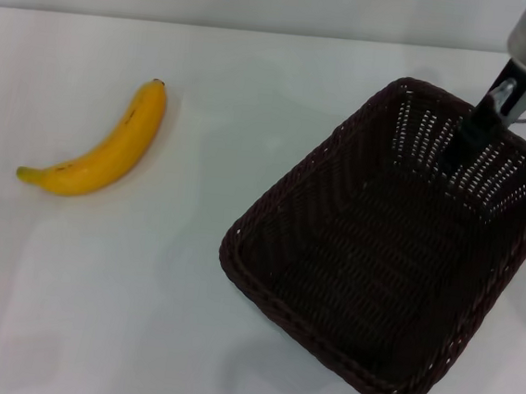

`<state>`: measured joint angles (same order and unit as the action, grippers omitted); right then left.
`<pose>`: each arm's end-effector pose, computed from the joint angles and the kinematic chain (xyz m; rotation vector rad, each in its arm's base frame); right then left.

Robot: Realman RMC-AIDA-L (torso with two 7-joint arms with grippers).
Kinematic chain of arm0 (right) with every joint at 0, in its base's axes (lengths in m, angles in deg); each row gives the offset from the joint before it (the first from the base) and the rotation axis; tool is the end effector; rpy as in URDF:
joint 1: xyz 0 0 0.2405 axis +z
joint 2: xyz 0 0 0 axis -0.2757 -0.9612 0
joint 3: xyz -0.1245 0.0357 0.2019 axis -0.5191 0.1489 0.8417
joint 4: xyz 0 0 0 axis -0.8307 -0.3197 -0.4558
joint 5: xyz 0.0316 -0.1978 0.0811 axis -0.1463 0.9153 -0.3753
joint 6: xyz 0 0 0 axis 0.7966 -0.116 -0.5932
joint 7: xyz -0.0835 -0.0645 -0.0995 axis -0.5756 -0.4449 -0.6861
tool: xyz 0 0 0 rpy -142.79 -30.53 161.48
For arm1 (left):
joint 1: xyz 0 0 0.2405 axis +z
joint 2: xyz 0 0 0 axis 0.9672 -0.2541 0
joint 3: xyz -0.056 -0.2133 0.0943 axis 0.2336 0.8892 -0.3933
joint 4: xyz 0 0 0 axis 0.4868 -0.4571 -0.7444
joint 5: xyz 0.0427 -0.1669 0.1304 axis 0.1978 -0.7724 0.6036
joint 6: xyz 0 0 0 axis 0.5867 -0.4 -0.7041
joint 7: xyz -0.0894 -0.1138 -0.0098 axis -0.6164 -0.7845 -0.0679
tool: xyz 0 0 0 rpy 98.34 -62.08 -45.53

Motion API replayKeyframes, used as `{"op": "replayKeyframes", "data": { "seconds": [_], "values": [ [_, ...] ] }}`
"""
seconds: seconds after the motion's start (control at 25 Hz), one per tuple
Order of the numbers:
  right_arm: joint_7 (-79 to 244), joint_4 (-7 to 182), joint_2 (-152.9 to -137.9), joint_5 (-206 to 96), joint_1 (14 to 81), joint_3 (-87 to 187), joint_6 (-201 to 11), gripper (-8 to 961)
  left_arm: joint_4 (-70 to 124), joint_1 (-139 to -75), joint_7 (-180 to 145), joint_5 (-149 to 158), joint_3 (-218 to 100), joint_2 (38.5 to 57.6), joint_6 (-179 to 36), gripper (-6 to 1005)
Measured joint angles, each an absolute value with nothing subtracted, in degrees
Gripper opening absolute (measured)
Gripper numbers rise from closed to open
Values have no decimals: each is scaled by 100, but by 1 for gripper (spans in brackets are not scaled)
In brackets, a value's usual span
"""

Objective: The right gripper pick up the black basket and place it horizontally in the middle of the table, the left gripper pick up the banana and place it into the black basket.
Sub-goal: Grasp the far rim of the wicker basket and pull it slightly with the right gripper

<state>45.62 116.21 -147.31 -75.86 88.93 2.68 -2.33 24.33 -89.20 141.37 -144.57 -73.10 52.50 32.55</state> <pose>0.1245 0.4433 0.0158 -2.4278 0.9620 -0.8120 -0.3730 0.2278 0.1010 -1.0403 -0.3648 -0.8684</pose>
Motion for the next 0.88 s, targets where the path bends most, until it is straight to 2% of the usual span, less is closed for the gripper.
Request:
{"op": "replayKeyframes", "data": {
  "seconds": [0.56,0.76,0.88],
  "values": [
    [4432,11516,-14819,-7630,8933,-258,-313,581,2447,-8837,14164,-14454,-7313,5252,3247,882],
    [4370,11516,-14826,-7639,8891,-255,-386,346,2447,-8826,14168,-14489,-7296,5254,3248,881],
    [4267,11519,-14820,-7632,8888,-254,-365,278,2447,-8828,14175,-14495,-7289,5253,3248,880]
  ]
}}
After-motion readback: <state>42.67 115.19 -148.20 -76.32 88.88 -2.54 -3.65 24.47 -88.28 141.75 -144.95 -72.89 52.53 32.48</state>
